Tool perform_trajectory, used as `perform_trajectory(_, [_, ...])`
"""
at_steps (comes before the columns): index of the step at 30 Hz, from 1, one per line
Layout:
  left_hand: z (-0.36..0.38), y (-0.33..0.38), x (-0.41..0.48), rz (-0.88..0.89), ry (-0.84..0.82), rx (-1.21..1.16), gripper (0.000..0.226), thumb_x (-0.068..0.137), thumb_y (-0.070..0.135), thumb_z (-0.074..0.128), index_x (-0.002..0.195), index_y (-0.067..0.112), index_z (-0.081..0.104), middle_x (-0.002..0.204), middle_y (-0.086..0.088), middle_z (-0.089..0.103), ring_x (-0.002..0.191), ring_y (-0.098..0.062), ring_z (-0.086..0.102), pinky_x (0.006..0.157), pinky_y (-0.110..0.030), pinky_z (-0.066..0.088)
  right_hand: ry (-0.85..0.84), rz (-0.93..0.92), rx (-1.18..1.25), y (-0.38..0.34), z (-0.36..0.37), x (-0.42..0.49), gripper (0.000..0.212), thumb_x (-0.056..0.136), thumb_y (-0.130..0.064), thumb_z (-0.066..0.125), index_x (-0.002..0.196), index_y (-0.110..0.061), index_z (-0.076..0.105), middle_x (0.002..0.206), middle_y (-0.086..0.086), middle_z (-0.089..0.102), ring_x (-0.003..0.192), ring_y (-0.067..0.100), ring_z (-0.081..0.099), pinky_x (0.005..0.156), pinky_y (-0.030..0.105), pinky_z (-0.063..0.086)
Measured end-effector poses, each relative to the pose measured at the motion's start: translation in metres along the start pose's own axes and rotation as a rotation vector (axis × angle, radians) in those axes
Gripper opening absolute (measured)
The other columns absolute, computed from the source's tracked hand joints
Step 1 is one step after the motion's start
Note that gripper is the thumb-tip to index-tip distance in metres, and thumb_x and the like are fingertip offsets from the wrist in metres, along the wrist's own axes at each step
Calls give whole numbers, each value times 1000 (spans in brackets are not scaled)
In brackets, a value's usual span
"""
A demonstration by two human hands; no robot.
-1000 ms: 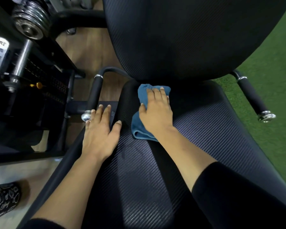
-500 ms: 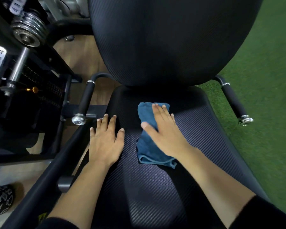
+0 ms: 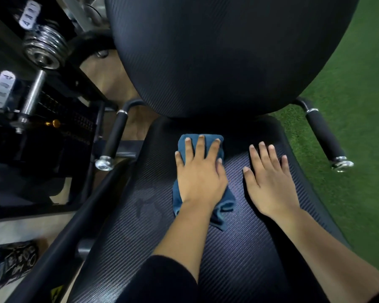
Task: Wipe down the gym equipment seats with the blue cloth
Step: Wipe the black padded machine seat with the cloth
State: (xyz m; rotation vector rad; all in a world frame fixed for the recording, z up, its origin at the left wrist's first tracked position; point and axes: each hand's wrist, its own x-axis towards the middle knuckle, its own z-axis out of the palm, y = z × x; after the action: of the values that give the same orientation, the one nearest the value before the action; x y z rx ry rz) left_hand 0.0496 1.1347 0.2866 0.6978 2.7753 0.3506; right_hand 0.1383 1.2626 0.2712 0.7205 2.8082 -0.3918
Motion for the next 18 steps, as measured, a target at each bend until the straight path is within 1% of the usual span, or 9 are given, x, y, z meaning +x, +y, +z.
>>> perform_trajectory(2, [-2, -14, 16, -49, 13, 5, 53, 94, 37, 38, 147, 33, 29, 157, -2, 22, 146, -31, 8, 115, -56, 13, -4, -5, 2, 0, 1, 0, 73, 89, -51, 0, 154, -18, 9, 161, 4, 2, 148, 20, -5, 119, 41, -5])
perform_trajectory(8, [-8, -62, 56, -324, 121, 28, 52, 93, 32, 42, 144, 31, 34, 153, -3, 29, 142, -34, 18, 110, -56, 25, -26, 7, -9, -3, 0, 2, 68, 92, -49, 2, 154, -21, 2, 161, 2, -4, 147, 17, -12, 119, 39, -10])
perform_trajectory(11, [-10, -73, 69, -402, 146, -4, 50, 93, 30, 42, 142, 25, 38, 150, -5, 34, 138, -36, 25, 105, -56, 31, -31, 8, -20, -2, -1, 1, 68, 91, -49, 0, 153, -21, 1, 161, 2, -5, 147, 18, -13, 119, 40, -10])
perform_trajectory(13, [-14, -78, 80, -459, 154, -52, 51, 93, 29, 40, 143, 20, 37, 148, -7, 35, 134, -36, 30, 103, -54, 34, -32, 7, -19, -2, -1, 2, 68, 91, -49, 0, 153, -22, 0, 161, 2, -6, 147, 18, -13, 119, 41, -9])
perform_trajectory(15, [-18, -81, 88, -481, 148, -80, 52, 94, 29, 40, 144, 17, 34, 148, -8, 34, 131, -37, 33, 100, -52, 34, -29, 3, -16, -2, 0, 4, 68, 91, -48, 1, 153, -22, 1, 161, 2, -6, 147, 18, -13, 119, 41, -10])
perform_trajectory(18, [-14, -77, 75, -414, 135, -19, 54, 95, 30, 40, 147, 17, 30, 150, -8, 32, 133, -36, 31, 102, -52, 34, -18, -3, -17, 0, 0, 3, 68, 91, -48, 1, 153, -20, 3, 161, 3, -3, 148, 19, -11, 119, 41, -9])
